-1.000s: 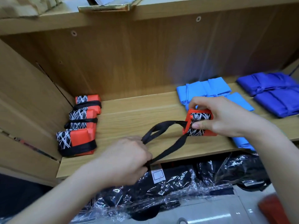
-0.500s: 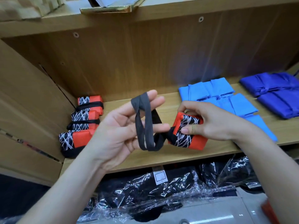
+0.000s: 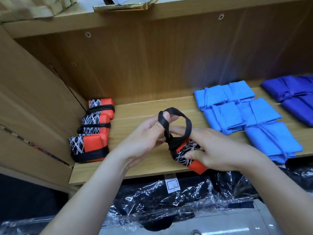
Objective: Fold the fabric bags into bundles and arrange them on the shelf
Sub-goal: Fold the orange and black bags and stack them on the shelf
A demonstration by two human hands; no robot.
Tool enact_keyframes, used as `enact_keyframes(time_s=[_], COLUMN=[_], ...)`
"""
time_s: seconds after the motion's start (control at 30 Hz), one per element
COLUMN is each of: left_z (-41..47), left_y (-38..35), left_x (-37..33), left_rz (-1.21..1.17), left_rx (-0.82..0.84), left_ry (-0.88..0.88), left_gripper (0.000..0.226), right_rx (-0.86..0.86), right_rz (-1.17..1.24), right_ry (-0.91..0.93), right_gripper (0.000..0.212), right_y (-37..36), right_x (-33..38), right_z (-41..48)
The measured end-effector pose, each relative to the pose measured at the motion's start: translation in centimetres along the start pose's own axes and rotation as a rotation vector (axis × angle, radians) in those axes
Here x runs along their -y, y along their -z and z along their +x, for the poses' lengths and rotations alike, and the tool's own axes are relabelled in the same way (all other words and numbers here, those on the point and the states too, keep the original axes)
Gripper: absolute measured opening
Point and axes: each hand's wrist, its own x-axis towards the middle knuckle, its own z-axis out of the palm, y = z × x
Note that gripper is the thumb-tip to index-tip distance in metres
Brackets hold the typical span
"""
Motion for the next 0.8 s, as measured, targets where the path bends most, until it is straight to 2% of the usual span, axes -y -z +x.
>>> enact_keyframes(time_s=[0.13, 0.2, 0.23, 0.27, 0.33, 0.37, 0.4, 0.47, 0.63, 0.73, 0.8], left_z=[0.3, 0.3, 0.0, -0.3, -1.0, -1.3, -1.7, -2.4, -3.5, -3.9, -4.8], left_y=[-1.0, -0.4, -0.1, 0.4, 1.4, 1.9, 2.4, 2.6, 2.4, 2.8, 2.8], left_x=[0.1, 0.1, 0.2, 0.3, 0.7, 0.8, 0.8, 0.3, -0.6, -1.0, -1.6], left_rz=[0.03, 0.155, 0.314, 0.577, 1.266, 1.526, 1.659, 1.728, 1.773, 1.809, 1.696], left_rx=[-0.02, -0.06, -0.071, -0.079, -0.124, -0.159, -0.158, -0.128, -0.12, 0.017, 0.199], left_ry=[0.015, -0.026, -0.08, -0.157, -0.271, -0.341, -0.389, -0.443, -0.471, -0.563, -0.62], left_gripper=[0.049, 0.042, 0.045, 0.053, 0.066, 0.066, 0.057, 0.044, 0.04, 0.006, 0.015], right_rx=[0.15, 0.151, 0.14, 0.128, 0.123, 0.132, 0.14, 0.159, 0.207, 0.222, 0.246], right_rz=[0.051, 0.194, 0.306, 0.403, 0.553, 0.625, 0.692, 0.78, 0.773, 0.821, 0.819], right_ry=[-0.04, -0.034, -0.012, 0.008, 0.025, 0.021, 0.012, -0.016, -0.048, -0.117, -0.163], right_gripper=[0.037, 0.018, 0.012, 0.01, 0.007, 0.004, 0.005, 0.014, 0.024, 0.028, 0.03], right_y=[-1.2, -1.7, -1.8, -1.6, -0.8, -0.4, 0.1, 0.8, 1.0, 0.9, 0.7], right_x=[-0.6, -1.1, -1.5, -1.8, -2.5, -2.9, -3.1, -3.5, -3.5, -3.9, -4.3], right_z=[1.2, 1.5, 1.4, 1.4, 1.0, 0.9, 0.7, 0.6, 1.1, 1.2, 1.4])
